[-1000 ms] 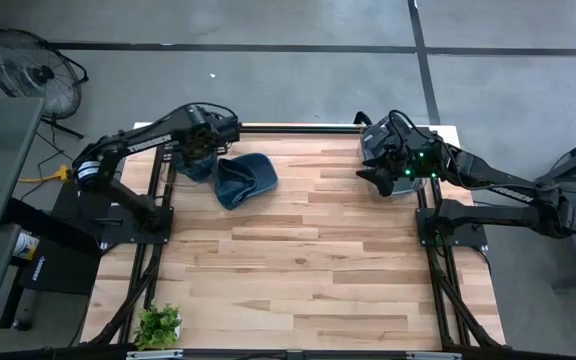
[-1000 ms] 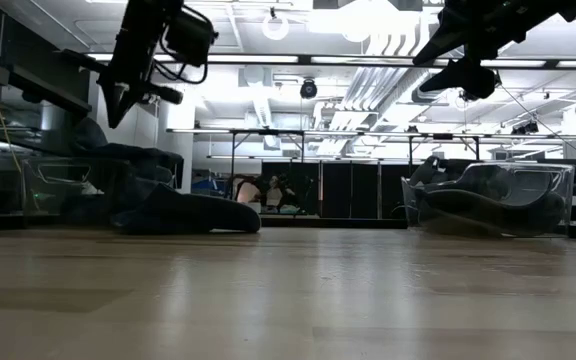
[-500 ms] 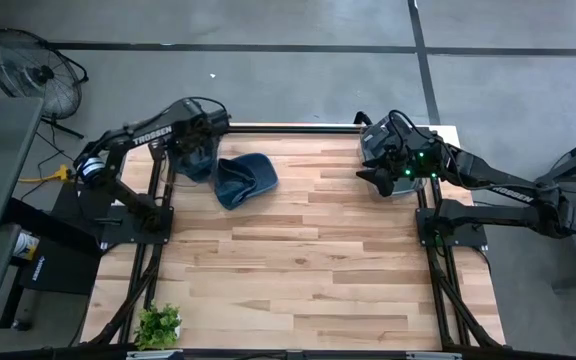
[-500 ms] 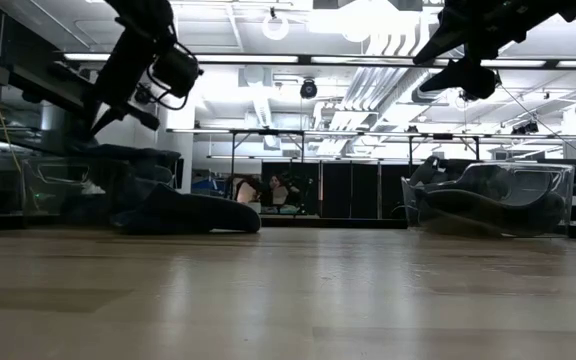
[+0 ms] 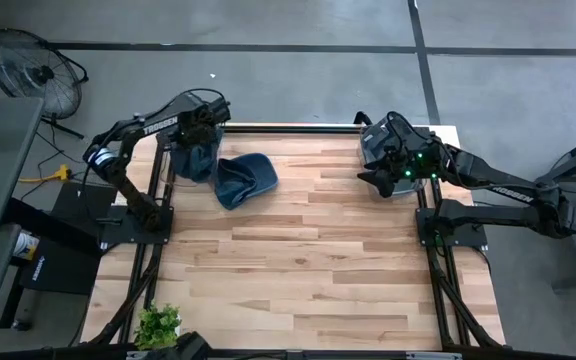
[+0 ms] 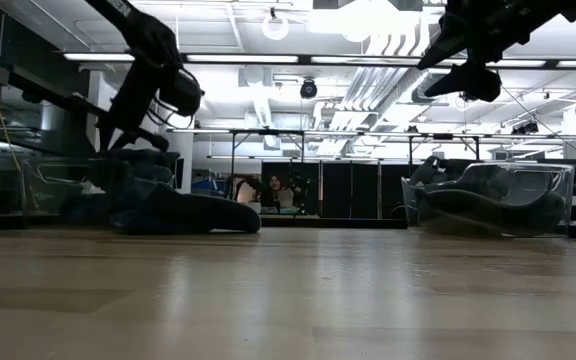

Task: Pick & Place hat
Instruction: Put the right blue cap into the left transparent bin

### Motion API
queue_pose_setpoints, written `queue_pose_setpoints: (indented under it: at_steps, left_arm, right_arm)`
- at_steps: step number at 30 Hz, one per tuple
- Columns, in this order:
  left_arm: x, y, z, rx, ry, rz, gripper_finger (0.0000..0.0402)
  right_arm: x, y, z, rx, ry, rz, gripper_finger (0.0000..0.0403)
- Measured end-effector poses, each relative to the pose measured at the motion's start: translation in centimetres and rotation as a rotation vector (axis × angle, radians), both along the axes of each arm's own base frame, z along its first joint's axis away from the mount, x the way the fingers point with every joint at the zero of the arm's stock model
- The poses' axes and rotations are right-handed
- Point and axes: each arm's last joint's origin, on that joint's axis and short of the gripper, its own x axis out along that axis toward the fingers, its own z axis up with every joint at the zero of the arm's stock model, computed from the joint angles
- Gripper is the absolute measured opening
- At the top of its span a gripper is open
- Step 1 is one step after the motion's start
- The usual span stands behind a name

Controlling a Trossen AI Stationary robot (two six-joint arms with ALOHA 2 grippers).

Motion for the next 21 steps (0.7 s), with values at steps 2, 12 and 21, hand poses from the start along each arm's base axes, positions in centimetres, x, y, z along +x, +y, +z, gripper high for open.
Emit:
queue_pose_setpoints:
  at_steps: [2,12,21]
  left_arm:
    - [0.3,0.3,-0.7,-0.029,0.010,-0.015,0.0000]
    - [0.7,0.6,-1.2,-0.072,0.010,-0.040,0.0000]
    - [0.0,-0.2,1.6,-0.037,-0.032,-0.115,0.0007]
  right_arm:
    - [0.0,0.0,0.0,0.001,0.001,0.000,0.0252]
    - [-0.1,0.1,-0.2,0.012,0.026,0.001,0.0252]
    - [-0.2,0.1,-0.3,-0.035,0.043,0.051,0.0252]
